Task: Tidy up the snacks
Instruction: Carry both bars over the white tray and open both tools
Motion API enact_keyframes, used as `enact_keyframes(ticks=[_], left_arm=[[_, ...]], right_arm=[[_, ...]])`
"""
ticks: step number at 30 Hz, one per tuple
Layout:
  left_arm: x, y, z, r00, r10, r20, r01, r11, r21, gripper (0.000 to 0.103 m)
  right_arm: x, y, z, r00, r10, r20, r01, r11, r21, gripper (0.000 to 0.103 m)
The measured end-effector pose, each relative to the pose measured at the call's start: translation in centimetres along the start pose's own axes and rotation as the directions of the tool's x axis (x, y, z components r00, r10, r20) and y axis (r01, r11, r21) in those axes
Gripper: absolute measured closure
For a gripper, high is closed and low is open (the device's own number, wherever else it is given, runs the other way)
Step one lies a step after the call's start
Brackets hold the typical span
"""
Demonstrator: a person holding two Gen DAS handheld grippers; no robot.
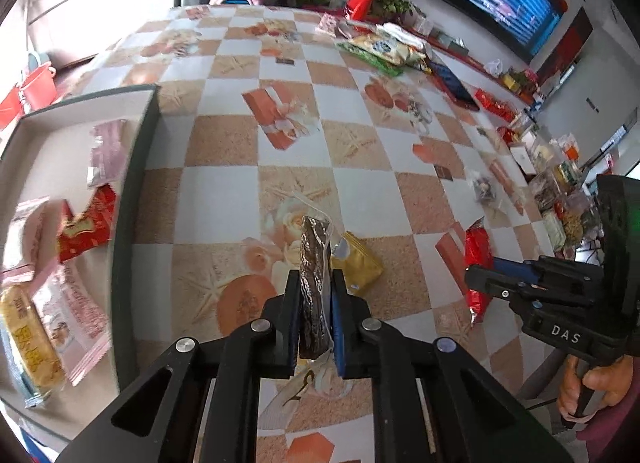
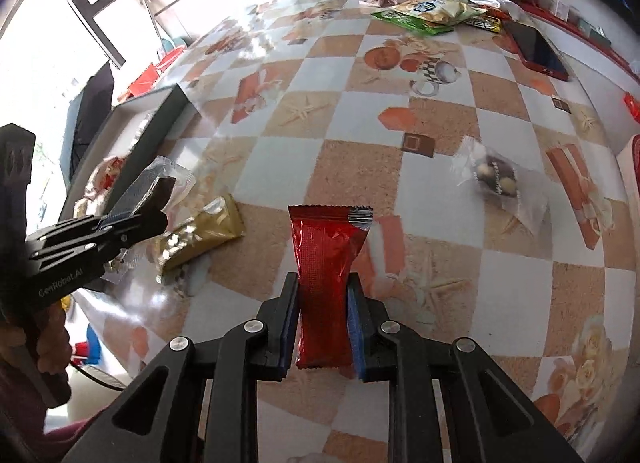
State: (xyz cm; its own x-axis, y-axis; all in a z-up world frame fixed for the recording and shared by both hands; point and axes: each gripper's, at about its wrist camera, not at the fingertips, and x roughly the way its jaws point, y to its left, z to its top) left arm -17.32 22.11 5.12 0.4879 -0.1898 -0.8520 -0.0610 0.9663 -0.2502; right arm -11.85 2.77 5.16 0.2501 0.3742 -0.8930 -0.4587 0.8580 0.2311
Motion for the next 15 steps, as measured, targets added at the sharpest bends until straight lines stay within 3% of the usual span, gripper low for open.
enact_keyframes(ticks=[9,15], left_arm=[[-5.4,4.3,0.0,0.995,0.027,0.101,-0.019,0.997,-0.081,0.088],[-8.5,8.8,0.0,0.978,0.139,0.153,-0.118,0.983,-0.138,0.088]], right_arm=[[-0.1,5.0,1.9,0.997,0.081,0.014,-0.080,0.995,-0.055,0.079],[0.7,10.8,4.1,0.987,0.160,0.009,-0.158,0.979,-0.126,0.079]])
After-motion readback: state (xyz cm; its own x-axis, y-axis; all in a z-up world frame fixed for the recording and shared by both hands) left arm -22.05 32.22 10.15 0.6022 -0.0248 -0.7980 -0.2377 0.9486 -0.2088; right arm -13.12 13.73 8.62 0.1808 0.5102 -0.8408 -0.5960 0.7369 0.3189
